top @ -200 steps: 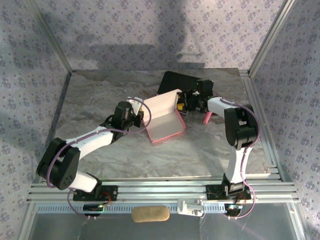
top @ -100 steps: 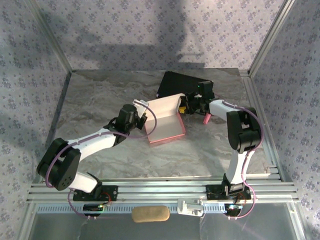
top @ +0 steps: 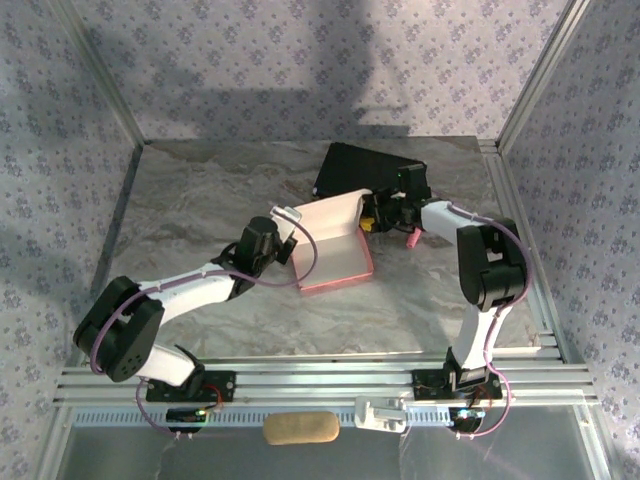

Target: Fold the paper box

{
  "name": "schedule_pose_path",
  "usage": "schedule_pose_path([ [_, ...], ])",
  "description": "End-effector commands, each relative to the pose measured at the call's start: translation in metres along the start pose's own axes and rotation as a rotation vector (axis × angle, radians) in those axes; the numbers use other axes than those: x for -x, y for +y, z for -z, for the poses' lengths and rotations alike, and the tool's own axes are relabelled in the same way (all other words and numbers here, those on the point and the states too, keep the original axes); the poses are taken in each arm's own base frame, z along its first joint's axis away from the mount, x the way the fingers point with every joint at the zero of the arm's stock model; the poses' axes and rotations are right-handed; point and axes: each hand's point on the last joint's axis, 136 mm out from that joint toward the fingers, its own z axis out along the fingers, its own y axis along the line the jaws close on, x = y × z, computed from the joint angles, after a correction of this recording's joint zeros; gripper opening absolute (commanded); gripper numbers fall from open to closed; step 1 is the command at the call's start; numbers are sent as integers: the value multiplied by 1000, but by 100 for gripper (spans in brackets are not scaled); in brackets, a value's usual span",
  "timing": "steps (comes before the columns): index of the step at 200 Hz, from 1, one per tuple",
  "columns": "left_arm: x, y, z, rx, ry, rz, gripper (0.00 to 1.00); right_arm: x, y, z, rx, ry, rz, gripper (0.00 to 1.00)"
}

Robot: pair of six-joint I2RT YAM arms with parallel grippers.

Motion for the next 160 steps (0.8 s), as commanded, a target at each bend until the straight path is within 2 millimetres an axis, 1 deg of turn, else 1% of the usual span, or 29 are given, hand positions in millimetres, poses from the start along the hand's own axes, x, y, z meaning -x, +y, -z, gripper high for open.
schedule_pose_path([
  [1, 16, -31, 9, -115, -72, -68, 3, -38, -30, 3, -116, 161, -151, 62],
  [24, 12, -33, 8, -115, -60, -83, 3, -33, -24, 11, -115, 146, -146, 62],
  [34, 10, -33, 8, -116, -55, -84, 3, -30, -28, 15, -134, 132, -147, 62],
  [45, 11, -33, 8, -115, -55, -84, 3, -27, -29, 22, -139, 112, -137, 63],
  [47, 11, -34, 8, -117, -54, -85, 3, -25, -18, 26, -120, 103, -114, 63],
  [49, 11, -34, 8, -118, -55, -85, 3, -23, -15, 28, -115, 96, -103, 64],
  [65, 14, -35, 9, -124, -58, -89, 3, -12, -10, 48, -140, 39, -30, 67],
  [72, 15, -35, 9, -125, -58, -94, 3, -8, -4, 57, -144, 17, 32, 68],
  [82, 18, -34, 10, -126, -58, -101, 3, -7, 11, 68, -125, 11, 131, 69],
  [90, 20, -34, 10, -128, -60, -112, 3, -8, 25, 77, -120, 6, 256, 70],
  [92, 20, -35, 10, -129, -60, -115, 3, -8, 22, 79, -144, 6, 273, 70],
  [101, 22, -34, 10, -127, -59, -130, 3, -7, 24, 93, -212, -22, 384, 70],
  [110, 23, -34, 11, -132, -61, -140, 4, -3, 26, 104, -256, -51, 486, 66],
  [123, 25, -32, 10, -143, -54, -146, 4, 10, 25, 122, -296, -148, 597, 62],
  [142, 24, -28, 10, -170, -37, -137, 4, 30, 22, 144, -245, -302, 687, 59],
  [152, 24, -25, 11, -178, -32, -135, 4, 35, 23, 151, -196, -365, 727, 59],
  [158, 24, -25, 13, -185, -31, -137, 4, 39, 20, 153, -183, -392, 744, 59],
  [160, 23, -25, 13, -187, -29, -139, 4, 40, 22, 155, -176, -405, 753, 59],
])
